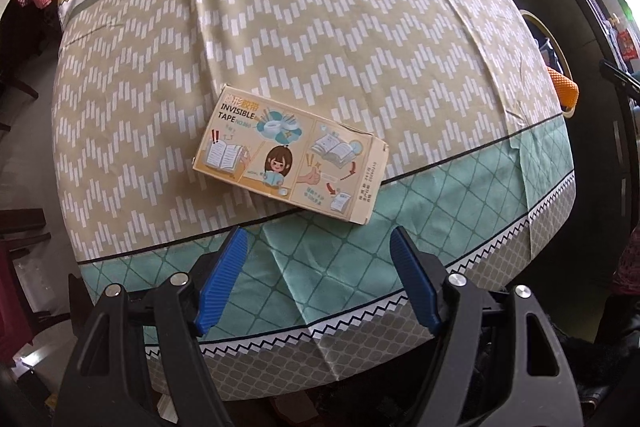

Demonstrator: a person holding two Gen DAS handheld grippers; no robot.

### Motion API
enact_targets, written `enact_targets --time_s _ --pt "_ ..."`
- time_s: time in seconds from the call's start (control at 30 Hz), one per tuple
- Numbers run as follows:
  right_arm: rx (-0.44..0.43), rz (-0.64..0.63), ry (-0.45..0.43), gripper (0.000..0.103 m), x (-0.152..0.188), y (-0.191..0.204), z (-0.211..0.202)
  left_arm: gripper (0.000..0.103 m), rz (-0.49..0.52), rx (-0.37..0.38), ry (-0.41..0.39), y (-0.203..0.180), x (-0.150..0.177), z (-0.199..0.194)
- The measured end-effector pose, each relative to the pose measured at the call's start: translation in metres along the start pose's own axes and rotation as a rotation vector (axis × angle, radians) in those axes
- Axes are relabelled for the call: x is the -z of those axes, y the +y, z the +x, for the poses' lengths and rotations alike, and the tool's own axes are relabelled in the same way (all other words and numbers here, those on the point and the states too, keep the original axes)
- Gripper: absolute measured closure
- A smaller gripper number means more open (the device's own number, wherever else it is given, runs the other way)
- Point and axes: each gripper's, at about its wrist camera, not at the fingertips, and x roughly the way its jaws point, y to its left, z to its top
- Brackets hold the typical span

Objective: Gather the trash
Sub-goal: 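Carry the orange foam sleeve over the bin and open the right gripper, then grasp the invisible-tape box with the left gripper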

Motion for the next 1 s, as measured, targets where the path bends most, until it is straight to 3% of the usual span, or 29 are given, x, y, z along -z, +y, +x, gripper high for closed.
enact_targets --time_s 0.23,0.57,0.87,1.0 --pt "0.006 -0.002 0.005 0.046 0.001 -0.002 -0.002 0.033 -0.095 0.058 -0.001 0.027 -0.014 0.01" --pt "0.01 -0.001 0.005 0.046 0.001 -0.003 -0.003 0.033 -0.132 0.068 0.011 0.042 -0.035 0.019" --pt "0.017 -0.003 0.008 0.046 0.005 -0.006 -0.007 0.033 -0.02 0.03 -0.031 -0.002 -0.094 0.02" --pt "0.023 0.01 0.011 0.046 0.01 -0.012 -0.009 0.033 0.064 -0.036 -0.014 -0.037 -0.101 0.025"
